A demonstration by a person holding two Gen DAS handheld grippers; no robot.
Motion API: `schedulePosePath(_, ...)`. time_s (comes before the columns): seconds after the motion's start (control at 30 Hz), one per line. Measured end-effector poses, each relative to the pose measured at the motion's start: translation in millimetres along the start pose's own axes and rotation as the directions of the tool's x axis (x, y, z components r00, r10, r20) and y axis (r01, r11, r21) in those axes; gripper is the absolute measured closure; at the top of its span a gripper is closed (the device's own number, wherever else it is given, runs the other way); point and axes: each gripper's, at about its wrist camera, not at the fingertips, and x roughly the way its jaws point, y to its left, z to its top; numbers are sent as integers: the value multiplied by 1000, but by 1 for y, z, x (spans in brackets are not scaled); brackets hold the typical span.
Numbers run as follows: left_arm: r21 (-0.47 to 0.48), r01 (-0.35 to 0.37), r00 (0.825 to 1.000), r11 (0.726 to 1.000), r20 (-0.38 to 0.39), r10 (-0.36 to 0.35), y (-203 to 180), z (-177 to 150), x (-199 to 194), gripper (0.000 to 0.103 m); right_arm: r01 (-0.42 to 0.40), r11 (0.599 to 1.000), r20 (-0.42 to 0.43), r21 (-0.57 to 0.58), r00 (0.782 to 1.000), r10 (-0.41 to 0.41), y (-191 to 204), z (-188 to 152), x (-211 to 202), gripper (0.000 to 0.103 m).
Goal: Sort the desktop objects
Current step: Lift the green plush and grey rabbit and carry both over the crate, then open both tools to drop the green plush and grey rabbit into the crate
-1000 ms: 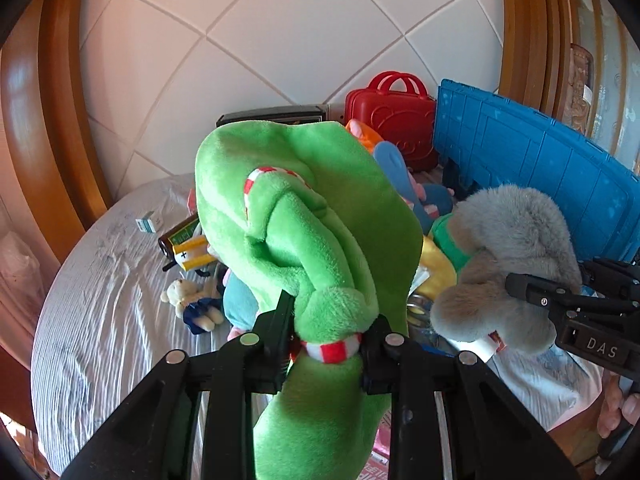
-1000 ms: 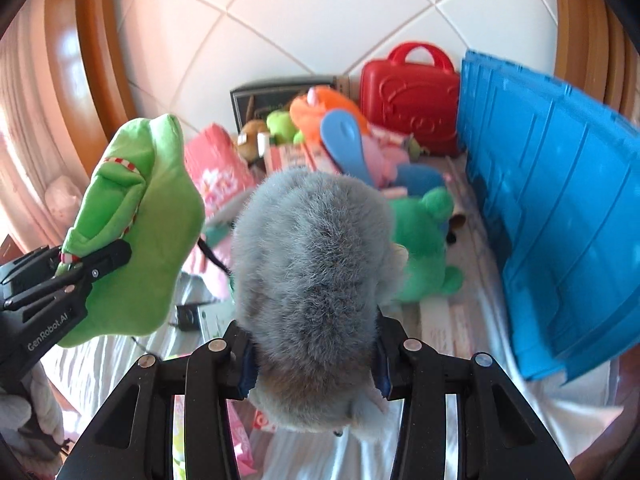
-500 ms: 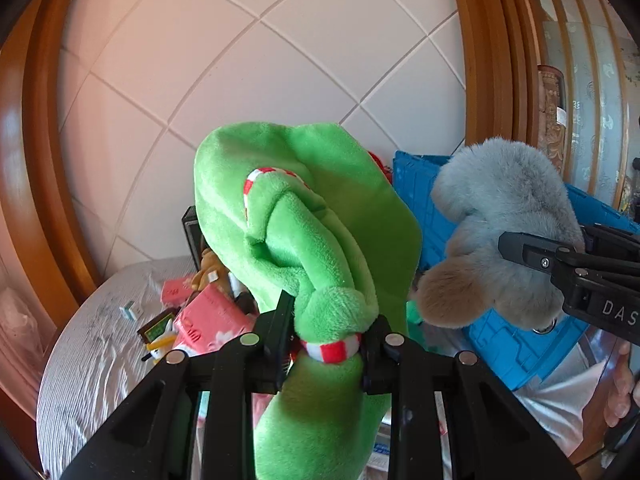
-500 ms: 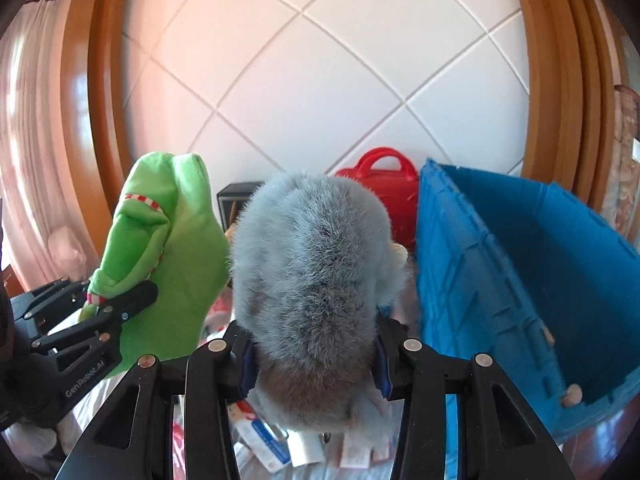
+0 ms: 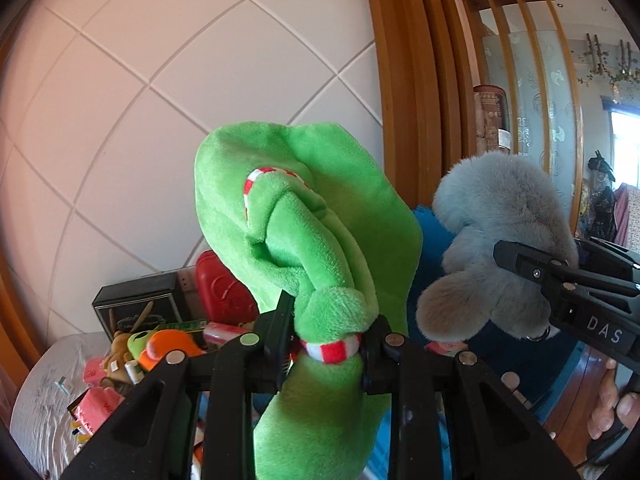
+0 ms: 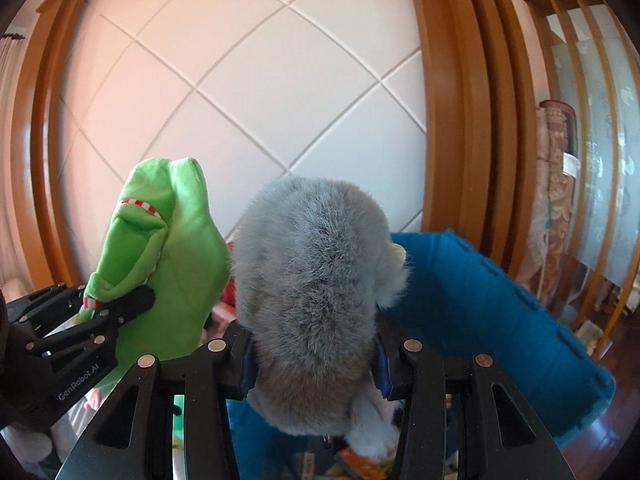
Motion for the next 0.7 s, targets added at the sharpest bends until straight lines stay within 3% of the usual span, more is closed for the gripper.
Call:
schedulePosePath(0.2, 50, 60, 998, 997, -35, -58, -61, 16, 27, 78, 77, 997, 0, 14, 997, -77, -57, -2, -5, 59)
schedulePosePath(0.37, 52, 95, 987, 994, -138, -87, -96, 19, 48, 78, 120, 993, -27, 17, 993, -119, -86, -10, -1, 59)
schedulePosePath(0.7, 45, 99, 967, 994, -240, -85, -113, 7, 65, 73, 175, 984, -73, -3, 982, -175, -116, -22, 23, 59)
